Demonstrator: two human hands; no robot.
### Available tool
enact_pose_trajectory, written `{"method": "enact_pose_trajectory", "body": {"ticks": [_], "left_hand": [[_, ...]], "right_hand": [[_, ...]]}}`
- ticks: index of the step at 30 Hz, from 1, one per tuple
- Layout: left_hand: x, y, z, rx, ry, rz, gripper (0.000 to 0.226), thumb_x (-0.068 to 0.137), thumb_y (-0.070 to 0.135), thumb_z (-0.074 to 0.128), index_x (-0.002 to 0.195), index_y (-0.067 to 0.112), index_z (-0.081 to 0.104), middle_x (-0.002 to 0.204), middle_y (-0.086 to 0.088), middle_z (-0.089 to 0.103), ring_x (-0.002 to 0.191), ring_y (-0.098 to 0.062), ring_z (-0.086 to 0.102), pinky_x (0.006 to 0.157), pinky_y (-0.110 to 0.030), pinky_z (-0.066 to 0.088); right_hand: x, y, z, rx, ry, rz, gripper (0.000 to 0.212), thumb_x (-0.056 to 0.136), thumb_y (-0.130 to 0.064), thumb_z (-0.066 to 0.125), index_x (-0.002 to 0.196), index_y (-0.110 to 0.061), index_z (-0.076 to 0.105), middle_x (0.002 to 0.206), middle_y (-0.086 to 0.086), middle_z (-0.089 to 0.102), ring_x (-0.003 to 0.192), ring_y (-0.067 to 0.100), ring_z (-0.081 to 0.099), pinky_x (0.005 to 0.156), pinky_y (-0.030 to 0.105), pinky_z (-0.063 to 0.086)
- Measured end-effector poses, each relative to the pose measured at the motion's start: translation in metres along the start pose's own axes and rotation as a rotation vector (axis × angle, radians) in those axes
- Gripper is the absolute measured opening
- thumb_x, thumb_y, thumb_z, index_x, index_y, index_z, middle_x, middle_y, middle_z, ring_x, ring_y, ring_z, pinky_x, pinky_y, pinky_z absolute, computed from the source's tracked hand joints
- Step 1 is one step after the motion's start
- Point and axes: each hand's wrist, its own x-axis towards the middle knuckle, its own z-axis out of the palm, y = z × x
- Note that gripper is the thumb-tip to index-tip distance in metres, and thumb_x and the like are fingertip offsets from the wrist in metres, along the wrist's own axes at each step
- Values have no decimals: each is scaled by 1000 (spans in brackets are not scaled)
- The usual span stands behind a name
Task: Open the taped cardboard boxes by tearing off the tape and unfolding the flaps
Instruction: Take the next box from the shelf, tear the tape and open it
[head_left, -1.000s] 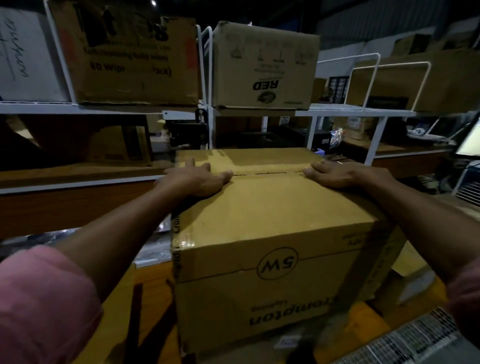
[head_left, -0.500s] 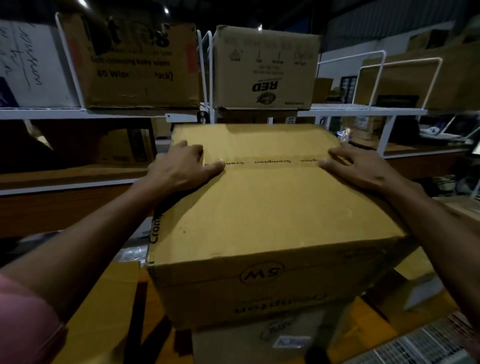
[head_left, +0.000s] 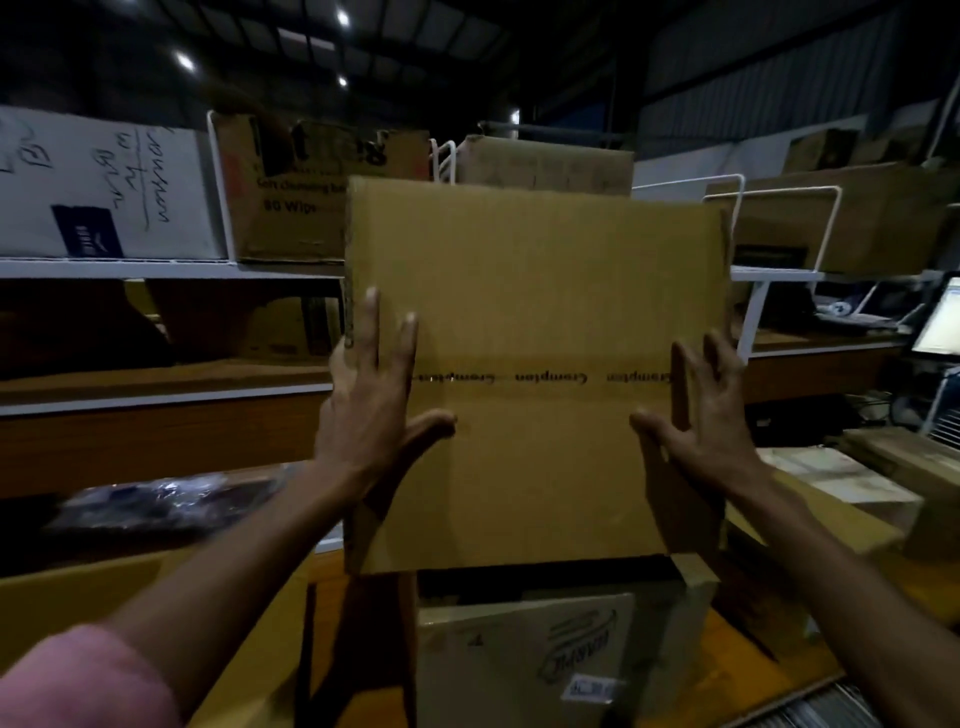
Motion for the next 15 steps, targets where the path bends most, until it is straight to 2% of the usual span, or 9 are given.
{"method": "enact_pose_trajectory", "body": {"ticks": [3,8,11,13,15], "left_hand": [[-29,-6,11,-20,2,1,122,75,75,69,165,27,0,168,-6,-27,145,-62,12,82,-72,54],[-45,-9,6,29,-5,39,120,76,76,64,165,21,4,168,-16,-21,146,-60,11,103,-74,40],[-36,-11,-6,52,39,61,120,76,77,64,165,22,4,169,-16,-19,148,-57,11,105,-72,40],[-24,-10,-18,74,71,90,122,76,77,66,165,23,4,169,-15,-17,148,-58,11,105,-72,39],[-13,-6,-28,75,96,82,124,74,76,72,165,26,4,170,-12,-17,143,-59,16,99,-72,44]], "right_hand": [[-28,1,17,-27,18,-16,103,75,-64,70,160,-29,23,168,-2,-8,154,20,-6,120,59,18],[-44,-7,14,-7,10,-4,110,70,-68,69,159,-29,19,166,8,-2,154,34,3,117,62,24],[-33,-14,4,-46,60,-55,114,70,-65,74,160,-30,13,166,9,-2,154,35,3,116,68,26],[-20,-21,-8,-104,79,-85,119,69,-69,72,162,-28,9,168,11,-6,156,33,-4,118,67,21],[-9,-29,-20,-150,76,-87,124,67,-76,68,163,-28,5,169,10,-13,156,33,-10,120,65,15]]}}
